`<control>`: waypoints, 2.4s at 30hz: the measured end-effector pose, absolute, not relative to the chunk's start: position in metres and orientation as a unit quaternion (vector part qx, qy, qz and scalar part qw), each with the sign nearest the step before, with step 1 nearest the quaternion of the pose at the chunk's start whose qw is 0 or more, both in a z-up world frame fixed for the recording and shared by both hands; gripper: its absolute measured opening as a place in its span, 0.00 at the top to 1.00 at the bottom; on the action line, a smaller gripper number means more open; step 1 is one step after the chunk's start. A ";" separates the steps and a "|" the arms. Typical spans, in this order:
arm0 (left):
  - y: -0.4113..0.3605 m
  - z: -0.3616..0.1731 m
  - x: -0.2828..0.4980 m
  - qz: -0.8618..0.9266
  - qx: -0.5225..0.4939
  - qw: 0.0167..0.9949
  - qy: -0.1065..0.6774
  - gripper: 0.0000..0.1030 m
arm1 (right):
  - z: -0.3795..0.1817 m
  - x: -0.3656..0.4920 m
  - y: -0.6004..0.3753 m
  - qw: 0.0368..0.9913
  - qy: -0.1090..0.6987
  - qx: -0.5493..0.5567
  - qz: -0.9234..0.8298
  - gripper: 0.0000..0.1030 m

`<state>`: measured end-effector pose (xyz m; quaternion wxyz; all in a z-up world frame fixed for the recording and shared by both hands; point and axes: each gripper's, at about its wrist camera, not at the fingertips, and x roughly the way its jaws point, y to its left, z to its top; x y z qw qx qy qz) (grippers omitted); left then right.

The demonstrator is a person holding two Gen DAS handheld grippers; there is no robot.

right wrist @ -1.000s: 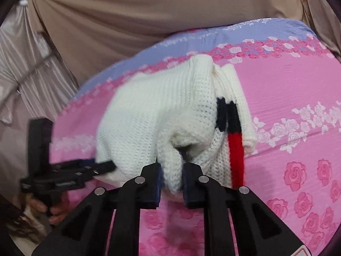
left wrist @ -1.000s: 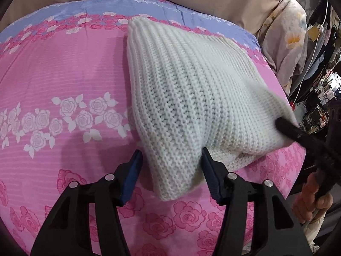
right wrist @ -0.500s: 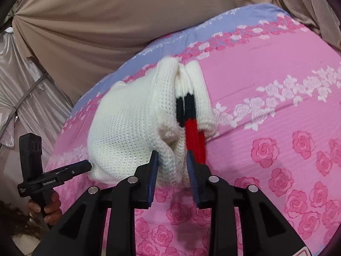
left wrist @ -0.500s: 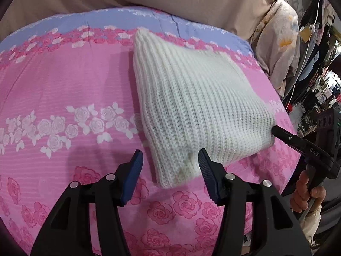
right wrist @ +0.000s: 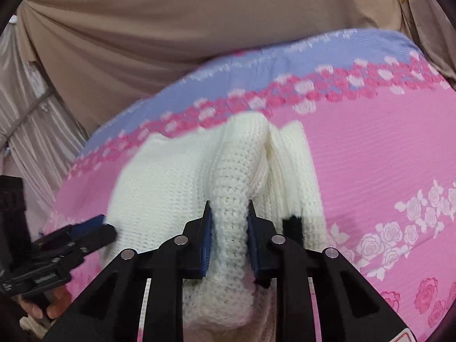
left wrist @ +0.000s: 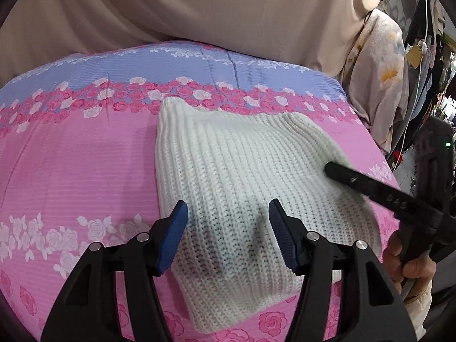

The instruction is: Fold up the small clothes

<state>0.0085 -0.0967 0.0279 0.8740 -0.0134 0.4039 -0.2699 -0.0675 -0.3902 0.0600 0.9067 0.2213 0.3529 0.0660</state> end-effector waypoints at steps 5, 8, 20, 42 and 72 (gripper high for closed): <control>-0.107 0.015 0.013 -0.249 0.014 0.877 0.410 0.44 | 0.019 -0.052 -0.416 0.887 0.419 0.192 -0.013 0.93; -0.113 0.006 0.012 -0.229 0.034 0.886 0.402 0.42 | -0.004 -0.054 -0.423 0.871 0.441 0.214 -0.029 0.94; -0.115 0.007 0.011 -0.218 0.038 0.888 0.404 0.41 | 0.052 -0.110 -0.338 0.902 0.420 0.096 0.025 0.87; -0.097 -0.019 -0.043 -0.242 0.059 0.853 0.459 0.33 | 0.038 -0.054 -0.380 0.870 0.432 0.231 0.048 0.44; -0.115 -0.002 -0.023 -0.228 0.065 0.871 0.431 0.33 | 0.030 -0.128 -0.333 0.876 0.474 0.089 -0.005 0.81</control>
